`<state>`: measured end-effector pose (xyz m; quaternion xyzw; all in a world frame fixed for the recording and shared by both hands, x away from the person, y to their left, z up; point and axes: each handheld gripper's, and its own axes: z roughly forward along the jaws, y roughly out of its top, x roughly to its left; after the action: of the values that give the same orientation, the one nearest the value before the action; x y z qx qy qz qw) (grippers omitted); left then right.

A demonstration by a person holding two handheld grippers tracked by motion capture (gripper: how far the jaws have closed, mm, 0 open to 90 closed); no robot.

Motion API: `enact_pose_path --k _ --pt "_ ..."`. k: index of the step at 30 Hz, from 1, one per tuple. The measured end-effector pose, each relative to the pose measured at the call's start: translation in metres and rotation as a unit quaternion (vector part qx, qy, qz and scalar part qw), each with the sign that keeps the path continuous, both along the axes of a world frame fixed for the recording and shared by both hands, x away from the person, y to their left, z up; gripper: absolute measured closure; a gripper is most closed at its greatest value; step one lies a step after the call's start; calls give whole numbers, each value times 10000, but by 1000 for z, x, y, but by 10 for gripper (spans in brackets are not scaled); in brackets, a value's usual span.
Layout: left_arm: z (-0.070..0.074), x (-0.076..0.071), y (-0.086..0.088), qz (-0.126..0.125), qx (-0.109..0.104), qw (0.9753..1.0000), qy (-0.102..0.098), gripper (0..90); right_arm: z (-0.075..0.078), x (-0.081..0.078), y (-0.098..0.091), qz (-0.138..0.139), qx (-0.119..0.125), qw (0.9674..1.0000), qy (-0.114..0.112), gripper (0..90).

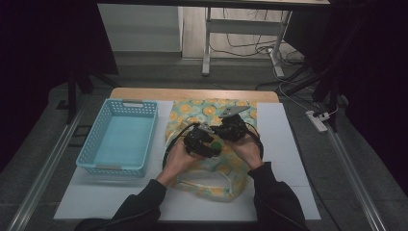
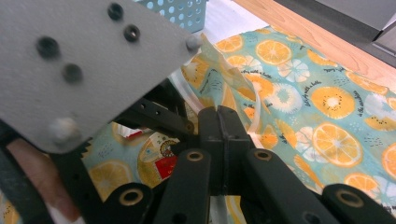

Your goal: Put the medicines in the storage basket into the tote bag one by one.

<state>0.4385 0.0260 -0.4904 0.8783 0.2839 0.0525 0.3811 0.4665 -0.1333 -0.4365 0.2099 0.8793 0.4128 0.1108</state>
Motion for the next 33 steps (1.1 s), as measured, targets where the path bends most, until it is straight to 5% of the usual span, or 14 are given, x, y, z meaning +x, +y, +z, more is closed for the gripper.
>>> enact_pose_path --k 23,33 --pt "19 -29 29 63 -315 9993 171 79 1 -2 2 28 -6 10000 -14 900" --pt "15 -45 43 -167 -551 9979 306 0 0 -3 3 42 -6 10000 12 900"
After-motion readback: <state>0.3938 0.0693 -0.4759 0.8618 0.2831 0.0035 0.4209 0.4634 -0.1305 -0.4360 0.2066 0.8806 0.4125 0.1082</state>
